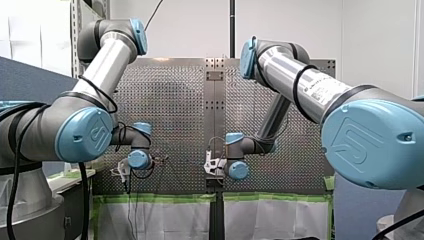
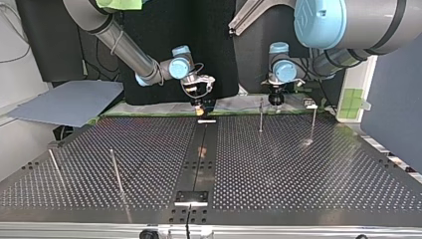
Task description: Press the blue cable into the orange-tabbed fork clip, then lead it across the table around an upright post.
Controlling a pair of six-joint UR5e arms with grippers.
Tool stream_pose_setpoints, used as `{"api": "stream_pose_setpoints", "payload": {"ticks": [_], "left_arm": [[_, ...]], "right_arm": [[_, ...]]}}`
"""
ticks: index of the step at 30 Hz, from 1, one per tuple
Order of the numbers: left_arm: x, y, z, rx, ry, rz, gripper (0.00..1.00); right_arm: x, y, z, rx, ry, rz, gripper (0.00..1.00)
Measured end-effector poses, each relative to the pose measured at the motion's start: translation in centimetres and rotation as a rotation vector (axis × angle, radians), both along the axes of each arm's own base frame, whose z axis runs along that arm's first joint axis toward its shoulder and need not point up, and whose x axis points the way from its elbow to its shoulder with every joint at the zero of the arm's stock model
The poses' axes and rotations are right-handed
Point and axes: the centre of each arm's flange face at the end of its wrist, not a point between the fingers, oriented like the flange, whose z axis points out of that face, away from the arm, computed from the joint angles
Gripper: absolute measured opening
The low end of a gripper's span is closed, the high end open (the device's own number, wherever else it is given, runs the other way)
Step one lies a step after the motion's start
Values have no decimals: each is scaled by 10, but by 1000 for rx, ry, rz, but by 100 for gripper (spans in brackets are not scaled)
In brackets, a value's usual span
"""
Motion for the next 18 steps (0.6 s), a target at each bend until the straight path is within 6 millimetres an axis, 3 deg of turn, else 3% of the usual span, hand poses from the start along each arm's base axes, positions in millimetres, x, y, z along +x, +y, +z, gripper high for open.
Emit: {"api": "stream_pose_setpoints", "payload": {"ticks": [18], "left_arm": [[-29,-4,-13,8,177,-58,99]], "right_arm": [[0,0,0,1,3,1,0]]}}
